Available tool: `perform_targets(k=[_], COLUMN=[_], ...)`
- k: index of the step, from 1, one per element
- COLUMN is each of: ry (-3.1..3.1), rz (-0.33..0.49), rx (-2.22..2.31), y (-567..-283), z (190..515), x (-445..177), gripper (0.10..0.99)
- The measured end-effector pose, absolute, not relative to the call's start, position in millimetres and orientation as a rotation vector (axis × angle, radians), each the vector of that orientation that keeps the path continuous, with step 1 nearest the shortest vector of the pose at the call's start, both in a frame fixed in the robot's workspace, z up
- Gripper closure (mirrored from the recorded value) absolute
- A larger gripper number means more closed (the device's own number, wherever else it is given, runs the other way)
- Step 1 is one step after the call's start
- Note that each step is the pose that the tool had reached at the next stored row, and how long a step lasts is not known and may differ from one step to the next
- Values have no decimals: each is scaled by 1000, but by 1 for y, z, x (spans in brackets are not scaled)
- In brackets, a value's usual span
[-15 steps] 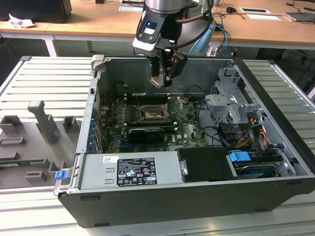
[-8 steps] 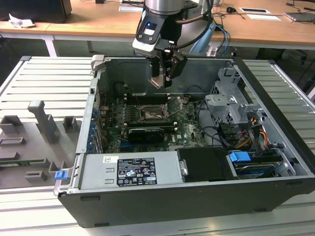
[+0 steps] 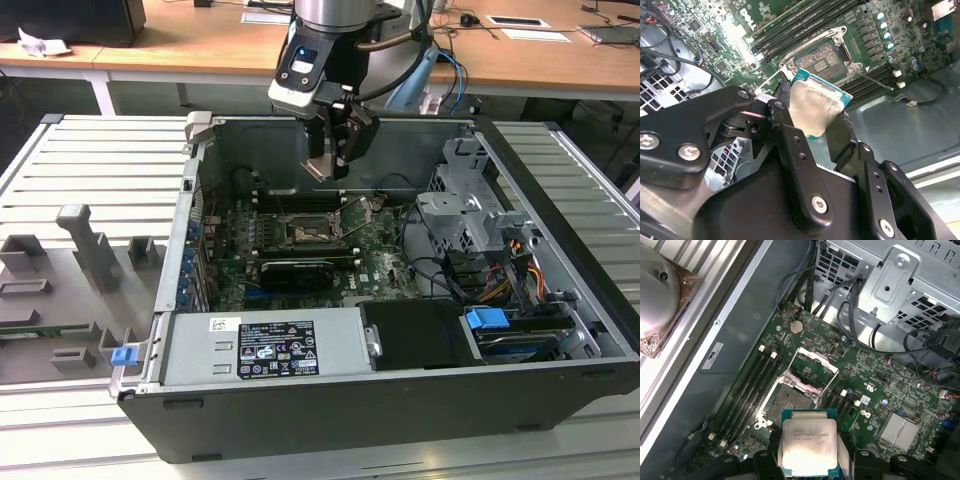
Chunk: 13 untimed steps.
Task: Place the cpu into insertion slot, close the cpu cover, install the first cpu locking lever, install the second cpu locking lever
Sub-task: 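Place the cpu into insertion slot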
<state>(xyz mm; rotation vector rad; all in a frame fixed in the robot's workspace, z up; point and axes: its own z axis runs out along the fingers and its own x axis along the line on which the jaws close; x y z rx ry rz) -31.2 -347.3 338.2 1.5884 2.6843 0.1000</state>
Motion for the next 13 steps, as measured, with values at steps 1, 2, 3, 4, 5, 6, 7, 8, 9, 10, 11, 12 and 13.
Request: perform_targets(k=[1, 2, 3, 4, 5, 6, 7, 8, 9, 10, 11, 12, 13], ry=[2680, 2678, 2675, 2670, 2664, 2662, 2659, 2654, 2647, 2638, 2631, 2628, 2624], rz=[100, 100, 100, 100, 100, 100, 99, 99, 99, 99, 99, 99, 99], rx=[1595, 1599, 1604, 1611, 1621, 1624, 1629, 1637, 1647, 1661, 1671, 1676, 1682], y=[-347, -347, -347, -347, -347, -347, -347, -347, -347, -347, -347, -347, -347], z=[338, 338, 338, 337, 337, 337, 337, 336, 336, 336, 335, 335, 335], x=[-31, -31, -31, -31, -31, -31, -31, -31, -31, -31, -31, -31, -31], gripper=[557, 557, 557, 557, 557, 557, 557, 557, 557, 557, 557, 557, 557])
